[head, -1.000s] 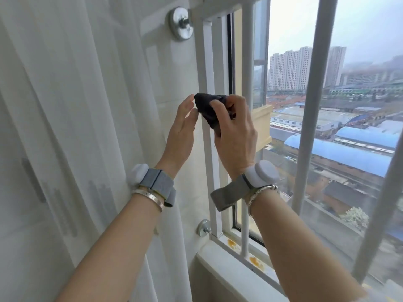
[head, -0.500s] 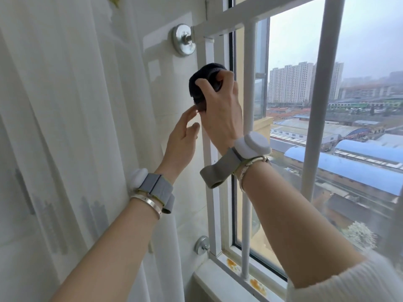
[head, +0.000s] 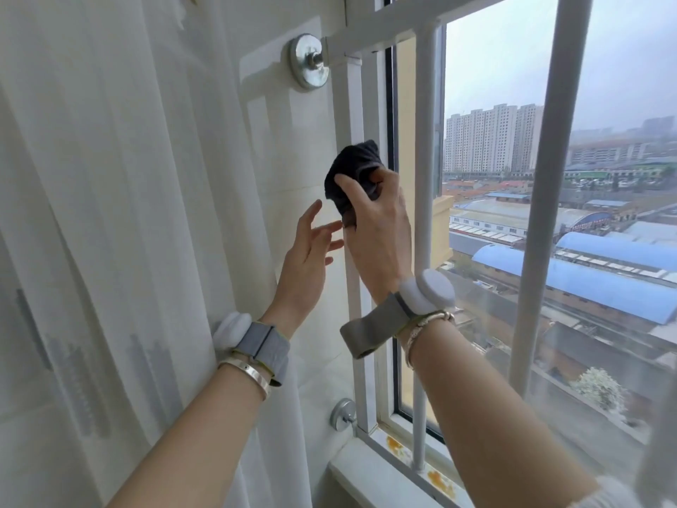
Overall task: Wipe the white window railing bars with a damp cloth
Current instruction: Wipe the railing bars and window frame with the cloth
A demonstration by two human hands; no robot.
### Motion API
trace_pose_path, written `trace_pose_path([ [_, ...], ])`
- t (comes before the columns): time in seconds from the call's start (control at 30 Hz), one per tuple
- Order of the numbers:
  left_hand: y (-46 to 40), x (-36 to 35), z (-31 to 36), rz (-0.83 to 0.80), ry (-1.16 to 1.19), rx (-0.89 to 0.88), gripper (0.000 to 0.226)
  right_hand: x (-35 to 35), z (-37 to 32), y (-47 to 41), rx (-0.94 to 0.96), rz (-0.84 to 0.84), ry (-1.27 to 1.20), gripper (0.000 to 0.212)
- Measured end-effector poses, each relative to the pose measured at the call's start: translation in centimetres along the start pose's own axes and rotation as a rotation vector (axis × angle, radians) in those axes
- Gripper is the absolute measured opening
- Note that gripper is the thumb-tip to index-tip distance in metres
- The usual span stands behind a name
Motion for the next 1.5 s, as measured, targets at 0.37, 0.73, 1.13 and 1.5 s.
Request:
trace_pose_path([
  [0.37,2.2,-1.8,-5.0,-0.082,-0.117,0.093,0.043,-2.0,2.3,13.0,-0.145,-0.147,-0.026,0.059],
  [0.73,4.8,-2.3,-5.8,-0.114,-0.035,0.143,0.042,-1.4,1.9,10.5,-0.1,-0.125,-0.023,0.04],
  [1.13,8.6,-4.8,-11.1,-0.156,-0.078,0.187,0.041,-4.4,4.1,25.0,-0.302,-0.354,0.05,0.066],
  [1.5,12.7,-5.6,-13.8,-0.103,-0.093,0.28,0.034,-3.8,5.1,30.4,-0.442,-0.624,0.098,0.046],
])
Point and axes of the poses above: each hand's wrist, its own y-axis away from the middle knuckle, its own x-axis out of the back of the hand, z = x × y, the point moved 8 cm from there along -y, towards the middle knuckle, and after that the axes turned 5 degrees about -y, right-handed, at the moved point
